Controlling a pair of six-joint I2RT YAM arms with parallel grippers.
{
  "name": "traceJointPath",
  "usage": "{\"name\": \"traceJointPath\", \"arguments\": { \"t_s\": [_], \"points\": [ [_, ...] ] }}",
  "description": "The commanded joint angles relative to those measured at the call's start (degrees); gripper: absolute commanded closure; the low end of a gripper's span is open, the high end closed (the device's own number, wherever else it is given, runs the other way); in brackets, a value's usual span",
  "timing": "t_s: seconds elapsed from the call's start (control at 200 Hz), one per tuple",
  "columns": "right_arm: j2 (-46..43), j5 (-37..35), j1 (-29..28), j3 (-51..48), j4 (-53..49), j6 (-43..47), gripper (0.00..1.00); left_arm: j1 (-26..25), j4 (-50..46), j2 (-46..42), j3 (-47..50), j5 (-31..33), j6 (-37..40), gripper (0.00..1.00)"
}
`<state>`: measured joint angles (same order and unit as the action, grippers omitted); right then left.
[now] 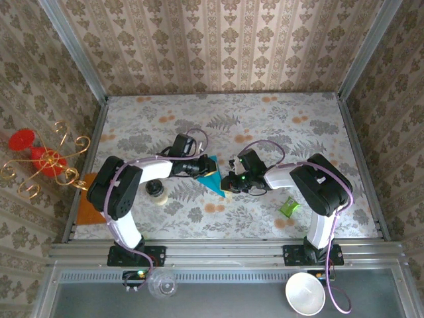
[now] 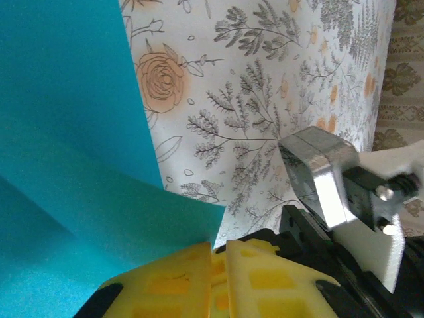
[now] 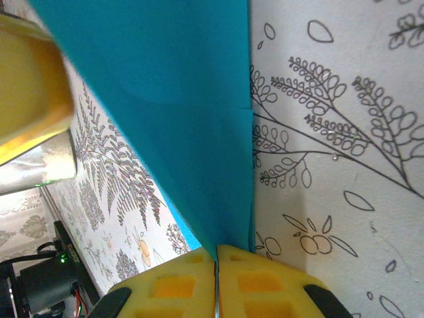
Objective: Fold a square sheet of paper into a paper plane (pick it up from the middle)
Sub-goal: Fourth fold the wing at the center of the table.
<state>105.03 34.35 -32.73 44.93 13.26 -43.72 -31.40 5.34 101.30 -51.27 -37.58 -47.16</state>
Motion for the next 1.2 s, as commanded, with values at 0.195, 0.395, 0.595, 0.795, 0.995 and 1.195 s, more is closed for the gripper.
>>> {"name": "traceJointPath", "arguments": {
  "t_s": [0.195,0.395,0.595,0.795,0.995,1.195],
  "points": [
    [2.3,-1.2,0.6,-0.7,-3.2,-0.4,0.87,0.8,2.1,3.3,-0.1,-1.7,0.5,0.86],
    [2.1,-1.2,0.8,-1.0,-3.2,-0.9,0.87,1.0,1.4,4.3,-0.6,-1.2,0.8,0.88],
    [2.0,-1.3,1.0,-1.0,-3.6,-1.2,0.86,1.1,0.4,5.3,-1.4,-0.8,1.1,0.89],
    [1.9,-1.4,1.2,-1.2,-3.7,-1.4,0.86,1.2,0.5,5.8,-1.8,-1.1,1.2,0.89],
    [1.5,-0.9,1.3,-1.5,-3.0,-1.5,0.85,1.2,1.3,5.8,-2.2,-2.1,1.5,0.88],
    [-3.3,0.5,1.5,-2.2,-2.4,-2.1,0.8,1.1,1.1,5.9,-2.2,-2.7,1.9,0.88]
  ]
}}
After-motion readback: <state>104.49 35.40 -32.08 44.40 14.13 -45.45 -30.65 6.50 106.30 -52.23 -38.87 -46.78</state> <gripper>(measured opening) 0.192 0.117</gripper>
